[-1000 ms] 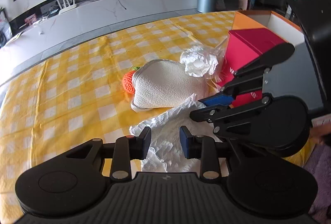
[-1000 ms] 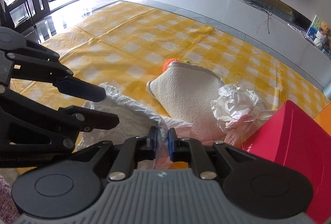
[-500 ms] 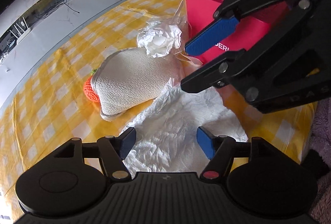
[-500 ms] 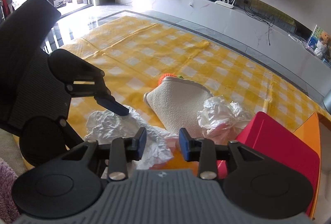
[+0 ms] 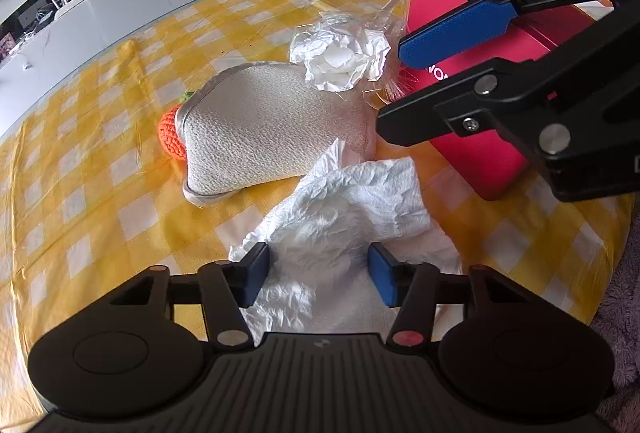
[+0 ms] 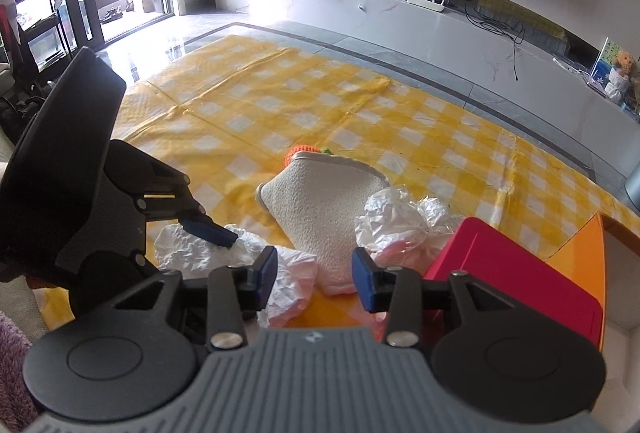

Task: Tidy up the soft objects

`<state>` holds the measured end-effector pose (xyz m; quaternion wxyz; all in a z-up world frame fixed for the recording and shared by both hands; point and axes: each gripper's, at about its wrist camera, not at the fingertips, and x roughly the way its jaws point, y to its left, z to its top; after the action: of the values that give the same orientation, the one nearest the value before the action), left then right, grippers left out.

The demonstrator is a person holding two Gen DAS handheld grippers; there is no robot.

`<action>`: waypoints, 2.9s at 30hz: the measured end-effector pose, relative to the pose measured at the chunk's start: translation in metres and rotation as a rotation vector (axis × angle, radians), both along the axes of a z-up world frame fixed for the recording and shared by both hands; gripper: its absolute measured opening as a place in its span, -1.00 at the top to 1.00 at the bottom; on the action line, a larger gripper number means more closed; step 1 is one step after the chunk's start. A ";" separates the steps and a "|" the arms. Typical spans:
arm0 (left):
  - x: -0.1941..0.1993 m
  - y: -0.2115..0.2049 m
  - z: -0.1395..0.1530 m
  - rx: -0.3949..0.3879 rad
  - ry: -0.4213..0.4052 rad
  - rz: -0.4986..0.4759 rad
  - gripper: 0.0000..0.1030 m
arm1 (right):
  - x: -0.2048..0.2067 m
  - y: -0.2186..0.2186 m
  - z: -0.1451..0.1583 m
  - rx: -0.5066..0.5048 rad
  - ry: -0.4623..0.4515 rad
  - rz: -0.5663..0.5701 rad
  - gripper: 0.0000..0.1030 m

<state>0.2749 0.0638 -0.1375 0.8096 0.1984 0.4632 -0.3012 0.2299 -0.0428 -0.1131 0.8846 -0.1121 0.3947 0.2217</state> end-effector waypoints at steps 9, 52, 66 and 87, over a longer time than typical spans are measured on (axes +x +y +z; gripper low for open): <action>-0.017 0.021 0.020 -0.079 -0.048 0.169 0.64 | 0.006 0.001 0.011 -0.070 -0.025 0.037 0.00; -0.056 0.032 0.113 -0.147 -0.123 0.394 0.64 | -0.008 0.020 0.076 -0.314 -0.205 0.145 0.34; -0.110 -0.026 0.179 -0.211 -0.224 0.295 0.64 | -0.112 -0.075 0.143 -0.132 -0.284 -0.028 0.34; -0.063 -0.215 0.163 -0.203 -0.157 0.047 0.64 | -0.157 -0.232 0.096 -0.141 -0.174 -0.206 0.34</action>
<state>0.2116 -0.1509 0.0258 0.8661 0.1277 0.3698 -0.3110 0.0724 -0.2745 -0.0173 0.9234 -0.1517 0.3405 0.0910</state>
